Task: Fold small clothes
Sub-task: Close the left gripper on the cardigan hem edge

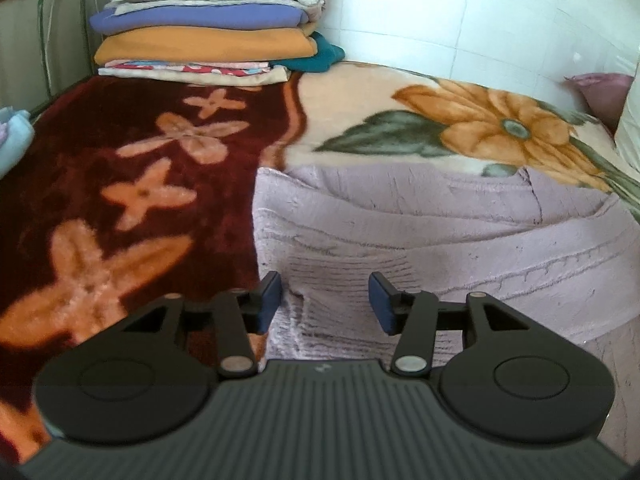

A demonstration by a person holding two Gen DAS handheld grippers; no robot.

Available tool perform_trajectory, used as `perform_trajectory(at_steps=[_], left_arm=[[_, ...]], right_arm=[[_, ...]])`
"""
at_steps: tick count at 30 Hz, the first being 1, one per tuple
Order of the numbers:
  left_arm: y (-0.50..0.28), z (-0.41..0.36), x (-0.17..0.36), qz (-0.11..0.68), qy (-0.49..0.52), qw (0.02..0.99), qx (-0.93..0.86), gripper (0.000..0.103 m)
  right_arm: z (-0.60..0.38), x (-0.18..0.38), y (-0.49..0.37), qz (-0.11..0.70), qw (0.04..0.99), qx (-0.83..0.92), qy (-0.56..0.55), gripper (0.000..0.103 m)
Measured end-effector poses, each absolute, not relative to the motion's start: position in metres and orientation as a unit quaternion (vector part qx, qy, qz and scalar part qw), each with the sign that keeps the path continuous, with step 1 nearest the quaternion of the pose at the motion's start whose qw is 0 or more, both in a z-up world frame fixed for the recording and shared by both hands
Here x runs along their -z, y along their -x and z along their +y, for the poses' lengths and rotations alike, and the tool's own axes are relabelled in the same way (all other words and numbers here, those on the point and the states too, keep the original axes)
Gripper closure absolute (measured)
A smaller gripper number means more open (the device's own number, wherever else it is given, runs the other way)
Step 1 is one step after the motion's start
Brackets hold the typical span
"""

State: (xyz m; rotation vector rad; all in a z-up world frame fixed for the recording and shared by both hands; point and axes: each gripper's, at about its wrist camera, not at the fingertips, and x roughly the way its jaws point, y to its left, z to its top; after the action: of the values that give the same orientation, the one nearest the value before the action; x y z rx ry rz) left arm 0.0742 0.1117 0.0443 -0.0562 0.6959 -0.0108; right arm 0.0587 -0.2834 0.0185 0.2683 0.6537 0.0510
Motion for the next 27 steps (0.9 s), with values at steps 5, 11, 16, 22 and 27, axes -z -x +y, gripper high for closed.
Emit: perform_trajectory(at_steps=[5,11,16,22,27], left_arm=[[-0.077,0.106,-0.039,0.342,0.012,0.94,0.006,0.053],[-0.08,0.109,-0.037,0.336,0.031,0.942,0.002,0.071],[-0.077,0.112,-0.041,0.321,0.056,0.945,0.013,0.088],[-0.07,0.108,-0.067,0.256,0.042,0.966,0.007,0.089],[-0.097,0.111,-0.052,0.285,0.025,0.958,-0.004,0.089]], right_arm=[[-0.283,-0.016,-0.073,0.312,0.942,-0.022,-0.124,0.024],[-0.29,-0.018,-0.102,0.307,0.943,-0.014,-0.13,0.024],[-0.284,-0.017,-0.111,0.289,0.95,-0.022,-0.114,0.083],[-0.269,-0.021,-0.1,0.234,0.97,0.008,-0.064,0.084],[-0.274,0.0,-0.115,0.26,0.962,0.033,-0.081,0.055]])
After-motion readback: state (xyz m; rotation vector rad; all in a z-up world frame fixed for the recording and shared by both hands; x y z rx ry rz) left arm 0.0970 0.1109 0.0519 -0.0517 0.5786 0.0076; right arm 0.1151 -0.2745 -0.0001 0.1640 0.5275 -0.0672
